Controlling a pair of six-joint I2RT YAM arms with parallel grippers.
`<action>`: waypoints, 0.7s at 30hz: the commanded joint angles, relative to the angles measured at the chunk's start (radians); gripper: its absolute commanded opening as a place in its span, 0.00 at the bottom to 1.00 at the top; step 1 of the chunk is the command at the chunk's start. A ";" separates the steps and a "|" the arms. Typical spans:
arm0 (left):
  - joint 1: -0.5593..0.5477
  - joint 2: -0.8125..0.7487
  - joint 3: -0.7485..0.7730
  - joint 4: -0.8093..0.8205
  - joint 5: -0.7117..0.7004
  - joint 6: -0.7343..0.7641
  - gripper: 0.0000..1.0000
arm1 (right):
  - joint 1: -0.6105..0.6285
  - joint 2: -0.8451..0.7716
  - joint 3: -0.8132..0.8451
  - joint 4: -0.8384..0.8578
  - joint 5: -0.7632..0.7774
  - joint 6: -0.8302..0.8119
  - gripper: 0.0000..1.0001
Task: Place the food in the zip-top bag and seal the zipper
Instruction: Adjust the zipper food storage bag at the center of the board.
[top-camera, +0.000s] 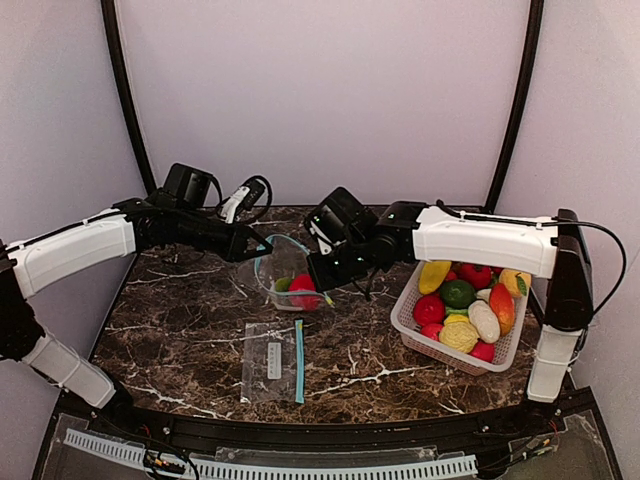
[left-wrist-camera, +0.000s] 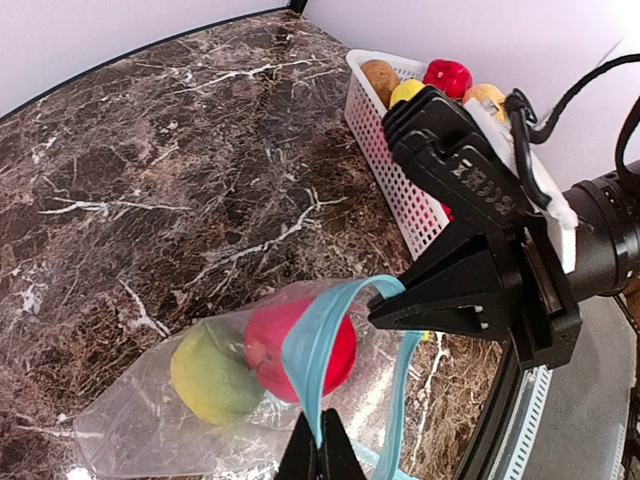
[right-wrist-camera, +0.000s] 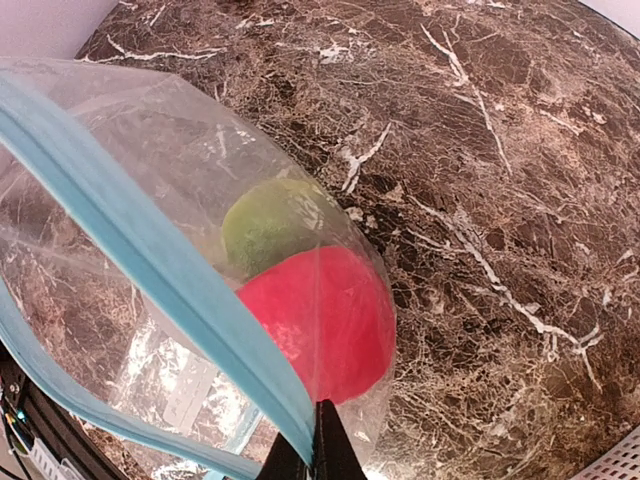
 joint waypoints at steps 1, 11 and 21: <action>-0.002 0.003 0.044 -0.066 -0.113 0.025 0.01 | -0.004 -0.052 -0.018 0.013 0.016 0.012 0.04; -0.001 0.012 0.044 -0.070 -0.119 0.025 0.01 | -0.001 -0.187 -0.072 -0.030 0.070 0.000 0.59; -0.001 0.016 0.042 -0.065 -0.103 0.020 0.01 | -0.076 -0.439 -0.248 -0.265 0.224 0.099 0.86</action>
